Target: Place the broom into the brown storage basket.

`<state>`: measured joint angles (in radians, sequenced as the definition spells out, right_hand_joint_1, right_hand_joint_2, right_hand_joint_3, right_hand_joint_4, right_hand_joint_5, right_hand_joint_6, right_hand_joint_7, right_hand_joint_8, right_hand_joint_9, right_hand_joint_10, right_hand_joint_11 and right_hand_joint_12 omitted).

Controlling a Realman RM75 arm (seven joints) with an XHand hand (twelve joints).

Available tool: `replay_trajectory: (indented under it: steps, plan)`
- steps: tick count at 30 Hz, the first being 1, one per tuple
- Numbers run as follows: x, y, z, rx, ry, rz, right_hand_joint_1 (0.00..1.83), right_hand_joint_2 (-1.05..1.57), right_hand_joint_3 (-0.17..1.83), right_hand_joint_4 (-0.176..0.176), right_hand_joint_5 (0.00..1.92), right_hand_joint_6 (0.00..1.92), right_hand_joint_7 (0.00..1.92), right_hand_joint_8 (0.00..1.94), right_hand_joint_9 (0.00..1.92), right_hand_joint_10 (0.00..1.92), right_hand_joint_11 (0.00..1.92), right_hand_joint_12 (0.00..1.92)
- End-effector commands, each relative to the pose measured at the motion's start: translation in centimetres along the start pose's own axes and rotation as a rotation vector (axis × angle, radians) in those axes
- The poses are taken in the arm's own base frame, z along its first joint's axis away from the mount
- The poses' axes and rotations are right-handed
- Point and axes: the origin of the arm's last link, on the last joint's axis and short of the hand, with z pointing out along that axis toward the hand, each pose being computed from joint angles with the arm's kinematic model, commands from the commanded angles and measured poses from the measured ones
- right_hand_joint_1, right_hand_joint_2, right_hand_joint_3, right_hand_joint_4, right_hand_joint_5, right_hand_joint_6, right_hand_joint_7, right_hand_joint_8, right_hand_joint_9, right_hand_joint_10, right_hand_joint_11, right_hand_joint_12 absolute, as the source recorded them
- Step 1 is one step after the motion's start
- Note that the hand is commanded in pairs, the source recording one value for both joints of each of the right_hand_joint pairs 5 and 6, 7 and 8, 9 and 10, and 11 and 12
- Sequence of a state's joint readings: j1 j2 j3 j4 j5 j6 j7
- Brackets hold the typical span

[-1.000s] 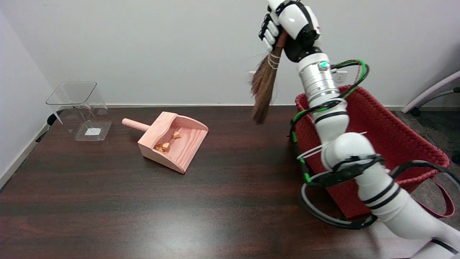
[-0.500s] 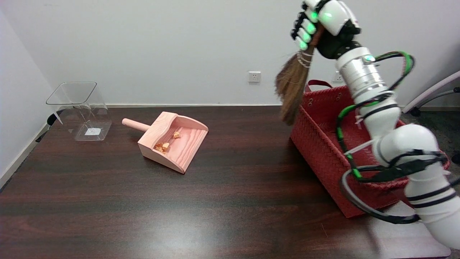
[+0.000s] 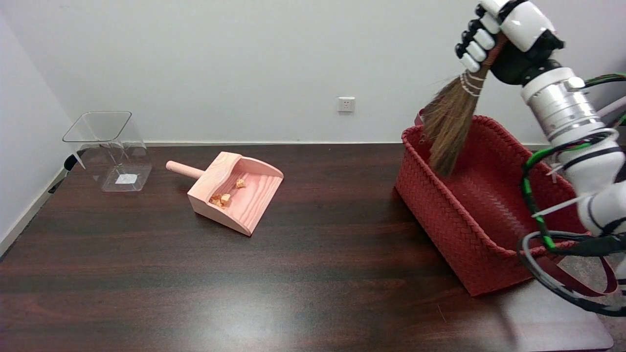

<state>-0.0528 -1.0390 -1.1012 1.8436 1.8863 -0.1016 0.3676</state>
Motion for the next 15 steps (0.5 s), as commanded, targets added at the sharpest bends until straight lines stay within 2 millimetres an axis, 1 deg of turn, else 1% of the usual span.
replay_trajectory:
  steps: [1,4,8,12,15]
  plan:
    - [4.2,-1.7,-1.9,-0.087,-0.063,0.026,1.05,1.57,0.91,0.000,1.92,1.92,1.92,1.92,1.92,1.92,1.92,1.92]
    - [4.0,-1.0,-1.6,-0.127,-0.093,0.022,1.05,1.57,0.91,0.000,1.92,1.92,1.92,1.92,1.92,1.92,1.92,1.92]
    - [4.3,-0.2,-1.5,-0.166,-0.105,-0.033,1.05,1.57,0.90,0.000,1.92,1.92,1.92,1.92,1.92,1.92,1.92,1.92]
    - [4.5,1.0,-1.9,-0.203,-0.114,-0.077,1.04,1.57,0.76,0.000,1.92,1.92,1.92,1.92,1.92,1.92,1.92,1.92]
    - [4.5,2.0,-2.3,-0.219,-0.112,-0.171,1.03,1.57,0.71,0.000,1.92,1.92,1.92,1.92,1.92,1.92,1.92,1.92]
